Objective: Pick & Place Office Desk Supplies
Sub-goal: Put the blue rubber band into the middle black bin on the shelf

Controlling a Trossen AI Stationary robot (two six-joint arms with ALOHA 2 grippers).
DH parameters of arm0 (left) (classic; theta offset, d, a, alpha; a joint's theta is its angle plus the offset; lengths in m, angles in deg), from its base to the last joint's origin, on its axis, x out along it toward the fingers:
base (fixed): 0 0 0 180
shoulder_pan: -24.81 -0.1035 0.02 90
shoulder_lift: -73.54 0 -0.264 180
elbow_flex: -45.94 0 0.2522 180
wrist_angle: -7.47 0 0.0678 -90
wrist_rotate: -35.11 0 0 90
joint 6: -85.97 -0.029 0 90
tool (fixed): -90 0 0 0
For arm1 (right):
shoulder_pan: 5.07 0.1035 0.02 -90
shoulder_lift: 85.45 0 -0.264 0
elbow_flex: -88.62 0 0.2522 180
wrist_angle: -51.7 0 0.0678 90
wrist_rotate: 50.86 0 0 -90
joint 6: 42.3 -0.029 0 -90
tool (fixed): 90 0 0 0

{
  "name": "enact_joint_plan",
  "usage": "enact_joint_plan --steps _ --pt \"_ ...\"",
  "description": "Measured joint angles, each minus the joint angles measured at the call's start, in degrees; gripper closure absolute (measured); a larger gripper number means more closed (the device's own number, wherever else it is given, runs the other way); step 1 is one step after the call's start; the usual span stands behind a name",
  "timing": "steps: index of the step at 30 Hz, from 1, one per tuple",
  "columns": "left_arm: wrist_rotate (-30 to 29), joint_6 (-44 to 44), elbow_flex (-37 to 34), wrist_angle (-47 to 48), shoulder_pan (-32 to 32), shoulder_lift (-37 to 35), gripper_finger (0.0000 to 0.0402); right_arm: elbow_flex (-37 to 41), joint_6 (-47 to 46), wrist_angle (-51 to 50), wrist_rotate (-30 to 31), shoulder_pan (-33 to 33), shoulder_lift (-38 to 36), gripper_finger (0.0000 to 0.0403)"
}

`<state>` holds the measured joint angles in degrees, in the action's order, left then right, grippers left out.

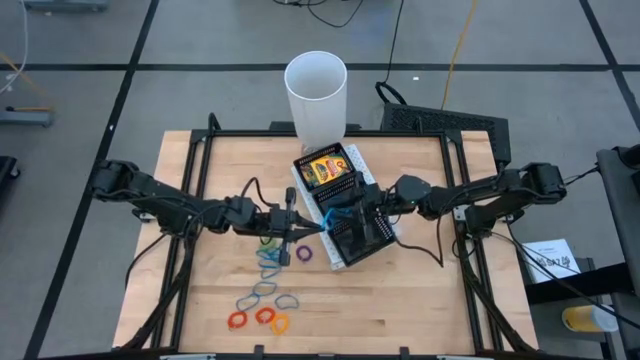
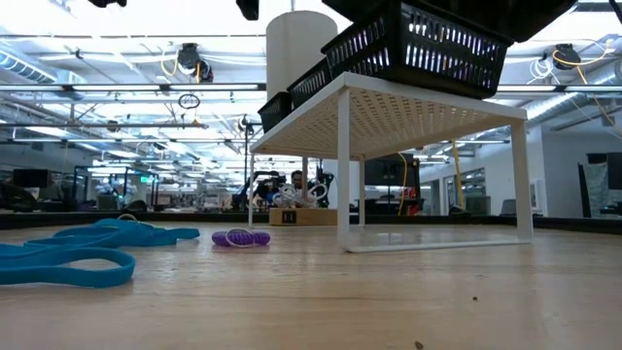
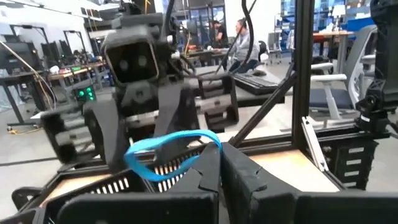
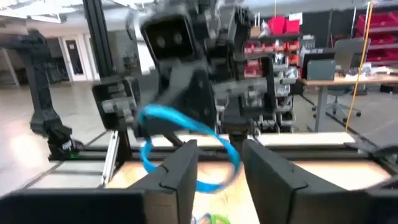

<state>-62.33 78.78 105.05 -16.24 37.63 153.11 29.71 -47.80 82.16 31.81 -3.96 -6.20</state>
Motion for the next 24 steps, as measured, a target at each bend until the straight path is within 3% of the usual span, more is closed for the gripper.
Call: enact_joint_plan --steps 8,16,20,24 --pt "0.0 -0.4 0.0 -1.1 0.0 -0.1 0.039 0.0 2.1 -1.2 -0.2 0.0 0.0 0.0395" --pt "-0.3 -0.3 0.0 -1.2 0.0 -0.1 0.0378 0.0 3.8 -1.1 -0.2 0.0 0.0 0.0401" --pt "-7.6 2.4 0.0 -1.6 0.0 -0.1 0.036 0.0 4.0 -1.5 -0.2 0.0 0.0 0.0402" --pt "-12.3 3.2 0.0 0.2 0.5 -1.3 0.0311 0.0 4.0 -2.5 -0.2 0.0 0.0 0.0402"
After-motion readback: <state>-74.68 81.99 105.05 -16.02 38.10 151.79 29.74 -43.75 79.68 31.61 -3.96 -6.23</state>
